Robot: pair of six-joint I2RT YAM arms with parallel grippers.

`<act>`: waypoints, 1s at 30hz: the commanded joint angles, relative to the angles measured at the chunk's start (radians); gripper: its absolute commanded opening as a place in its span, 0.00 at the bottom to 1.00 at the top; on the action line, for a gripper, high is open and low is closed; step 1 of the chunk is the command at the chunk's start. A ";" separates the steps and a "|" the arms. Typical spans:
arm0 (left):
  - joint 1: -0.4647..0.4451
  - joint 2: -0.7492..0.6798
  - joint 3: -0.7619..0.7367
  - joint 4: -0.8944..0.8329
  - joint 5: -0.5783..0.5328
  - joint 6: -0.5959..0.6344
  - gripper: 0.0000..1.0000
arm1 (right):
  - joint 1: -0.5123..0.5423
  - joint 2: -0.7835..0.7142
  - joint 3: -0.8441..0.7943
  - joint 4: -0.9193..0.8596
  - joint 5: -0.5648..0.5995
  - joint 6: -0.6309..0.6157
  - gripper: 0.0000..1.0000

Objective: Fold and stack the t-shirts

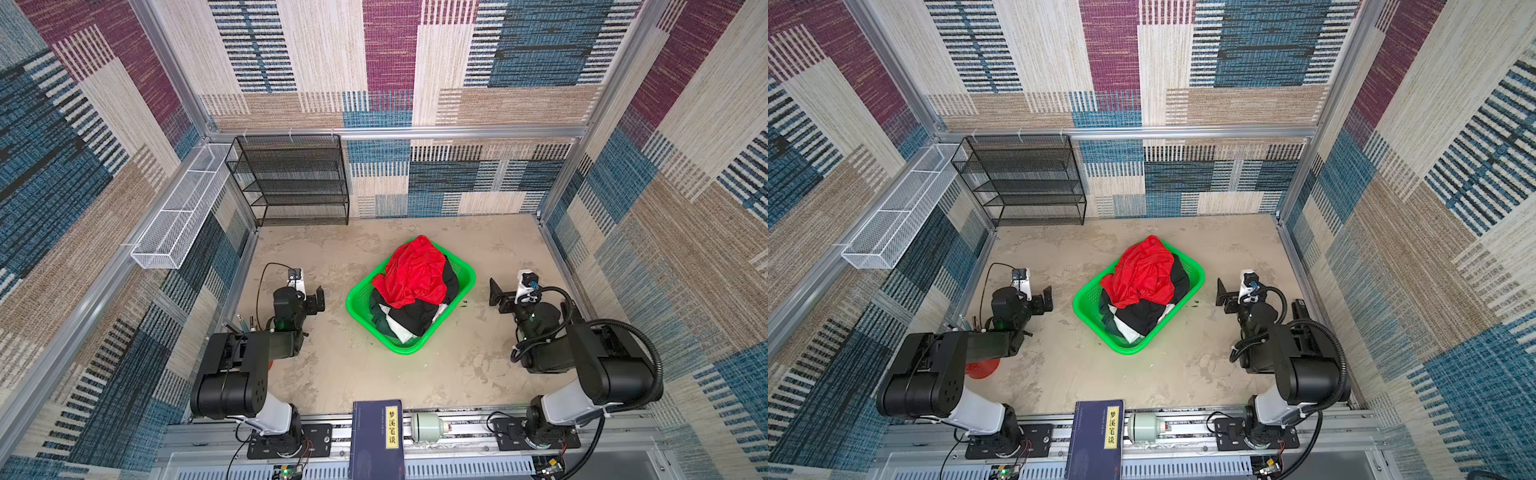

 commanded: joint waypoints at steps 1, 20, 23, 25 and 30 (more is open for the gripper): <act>0.001 -0.002 0.008 0.025 -0.005 -0.016 1.00 | 0.000 0.001 -0.002 0.044 -0.009 0.008 0.99; 0.001 0.000 0.011 0.022 -0.006 -0.017 1.00 | 0.000 0.001 0.004 0.036 -0.007 0.012 0.99; 0.001 -0.002 0.009 0.023 -0.005 -0.017 1.00 | 0.000 0.000 0.001 0.039 -0.007 0.011 0.99; 0.000 -0.007 0.006 0.030 -0.011 -0.016 1.00 | 0.001 -0.010 -0.002 0.042 -0.005 0.012 0.99; -0.006 -0.197 0.094 -0.276 -0.050 -0.032 1.00 | 0.000 -0.223 0.068 -0.276 0.021 0.017 0.99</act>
